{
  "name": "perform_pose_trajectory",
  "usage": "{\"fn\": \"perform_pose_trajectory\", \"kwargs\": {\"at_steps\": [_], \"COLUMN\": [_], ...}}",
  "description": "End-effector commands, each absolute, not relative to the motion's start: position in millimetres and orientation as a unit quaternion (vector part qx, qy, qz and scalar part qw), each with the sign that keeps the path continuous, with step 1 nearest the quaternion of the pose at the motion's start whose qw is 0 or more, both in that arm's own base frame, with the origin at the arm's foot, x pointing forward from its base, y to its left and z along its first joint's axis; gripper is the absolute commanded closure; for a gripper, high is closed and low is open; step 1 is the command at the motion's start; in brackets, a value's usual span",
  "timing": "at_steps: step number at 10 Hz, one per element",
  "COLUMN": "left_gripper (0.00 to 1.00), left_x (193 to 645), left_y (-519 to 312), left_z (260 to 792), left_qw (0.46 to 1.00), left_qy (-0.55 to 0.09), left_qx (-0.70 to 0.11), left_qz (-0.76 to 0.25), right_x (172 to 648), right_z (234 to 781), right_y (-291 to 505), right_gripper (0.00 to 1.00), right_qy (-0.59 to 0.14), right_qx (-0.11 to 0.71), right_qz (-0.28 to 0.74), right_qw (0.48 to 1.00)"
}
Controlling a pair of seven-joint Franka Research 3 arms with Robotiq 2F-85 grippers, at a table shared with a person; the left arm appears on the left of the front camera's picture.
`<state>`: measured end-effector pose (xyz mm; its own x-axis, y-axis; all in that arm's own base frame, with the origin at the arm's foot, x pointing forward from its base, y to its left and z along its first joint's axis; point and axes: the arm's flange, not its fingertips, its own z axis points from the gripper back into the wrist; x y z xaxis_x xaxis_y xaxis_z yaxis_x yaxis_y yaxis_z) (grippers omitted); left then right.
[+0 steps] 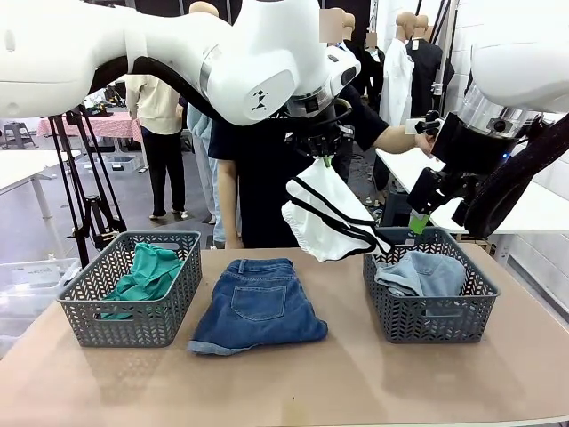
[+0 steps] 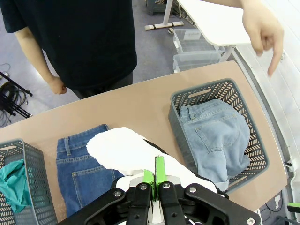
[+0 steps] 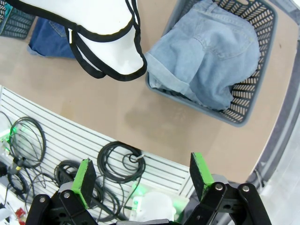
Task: Sort the tops and bottoms.
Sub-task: Sort the clothes according to human instructions.
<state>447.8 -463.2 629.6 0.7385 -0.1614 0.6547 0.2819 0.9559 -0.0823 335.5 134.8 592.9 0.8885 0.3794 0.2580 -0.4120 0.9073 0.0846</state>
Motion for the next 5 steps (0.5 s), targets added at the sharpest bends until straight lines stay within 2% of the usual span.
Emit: {"fn": "perform_pose_trajectory", "kwargs": {"at_steps": [1, 5], "left_gripper": [1.0, 1.0], "left_x": [444.6, 444.6], "left_y": [-456.7, -456.7], "left_z": [631.5, 631.5], "left_qw": [0.927, 0.927], "left_qy": [-0.341, -0.341], "left_qx": [-0.094, -0.094], "left_qz": [-0.126, -0.126], "right_x": [335.8, 335.8], "right_z": [593.3, 593.3], "right_y": [134.1, 134.1], "right_gripper": [0.0, 0.0], "right_qy": [-0.117, -0.117], "right_qx": [0.064, 0.064], "right_qz": [0.205, 0.205], "right_qw": [0.97, 0.97]}}
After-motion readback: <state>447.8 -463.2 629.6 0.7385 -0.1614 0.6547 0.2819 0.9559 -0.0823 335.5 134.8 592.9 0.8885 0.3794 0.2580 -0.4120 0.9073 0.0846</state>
